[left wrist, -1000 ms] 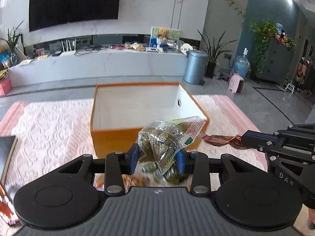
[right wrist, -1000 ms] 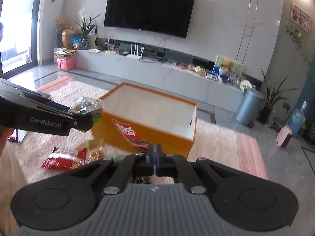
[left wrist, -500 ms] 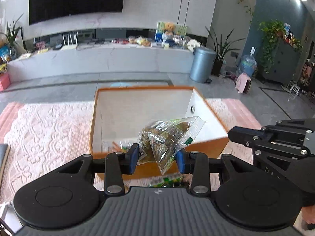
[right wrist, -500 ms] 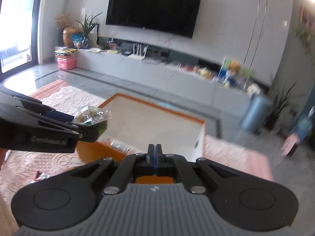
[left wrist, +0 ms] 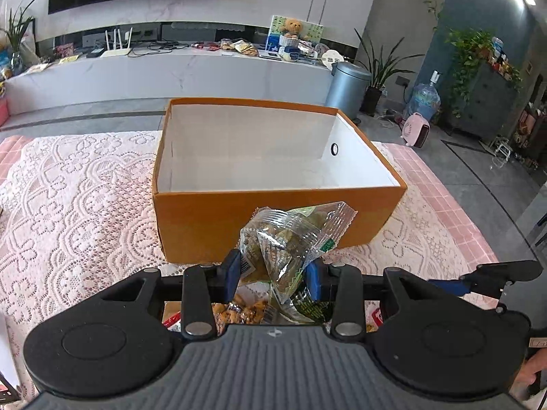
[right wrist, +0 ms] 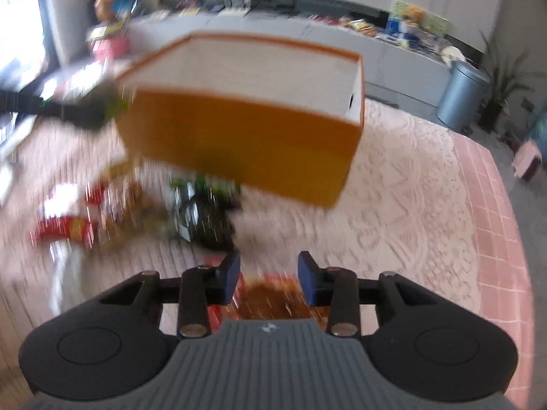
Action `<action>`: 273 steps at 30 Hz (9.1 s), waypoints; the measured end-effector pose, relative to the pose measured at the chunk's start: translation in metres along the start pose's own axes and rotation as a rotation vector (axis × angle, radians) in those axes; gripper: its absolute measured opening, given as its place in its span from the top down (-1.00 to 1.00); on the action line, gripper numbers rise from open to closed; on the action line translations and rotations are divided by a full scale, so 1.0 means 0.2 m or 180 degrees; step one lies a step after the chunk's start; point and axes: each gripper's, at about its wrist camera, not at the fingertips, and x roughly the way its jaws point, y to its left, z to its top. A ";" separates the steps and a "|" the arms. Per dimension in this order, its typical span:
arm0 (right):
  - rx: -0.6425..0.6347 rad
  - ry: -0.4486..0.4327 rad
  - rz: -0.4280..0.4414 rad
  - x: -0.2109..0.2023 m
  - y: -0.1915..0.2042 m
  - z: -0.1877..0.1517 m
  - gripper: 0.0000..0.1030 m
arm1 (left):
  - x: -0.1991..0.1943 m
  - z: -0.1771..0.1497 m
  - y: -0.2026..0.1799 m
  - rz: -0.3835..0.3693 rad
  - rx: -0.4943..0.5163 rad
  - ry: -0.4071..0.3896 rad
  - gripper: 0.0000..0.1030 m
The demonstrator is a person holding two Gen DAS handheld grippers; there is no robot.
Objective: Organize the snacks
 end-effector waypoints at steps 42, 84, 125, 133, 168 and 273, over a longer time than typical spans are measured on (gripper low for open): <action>-0.1450 -0.0114 0.0082 -0.02 0.08 -0.05 0.70 | 0.03 -0.13 -0.08 -0.0006 0.0058 0.0202 0.15; -0.0851 -0.0064 -0.0307 0.58 0.21 0.88 0.70 | 0.45 0.41 0.18 0.0362 0.0030 0.0208 0.15; -0.0091 -0.0818 -0.0449 -0.04 0.19 0.60 -0.19 | -0.18 0.26 0.02 0.0406 -0.0057 -0.0463 -0.27; 0.0384 -0.1009 -0.0454 -0.30 0.29 0.24 -0.37 | -0.33 0.07 0.07 0.0290 -0.0401 -0.0234 -0.29; 0.0772 -0.0492 -0.0165 -0.30 0.51 -0.39 -0.52 | -0.14 -0.46 0.17 0.0687 -0.1546 0.0876 -0.42; 0.0760 -0.0452 -0.0119 -0.16 0.44 -0.37 0.28 | -0.26 -0.36 -0.08 -0.0005 -0.0503 0.0602 -0.23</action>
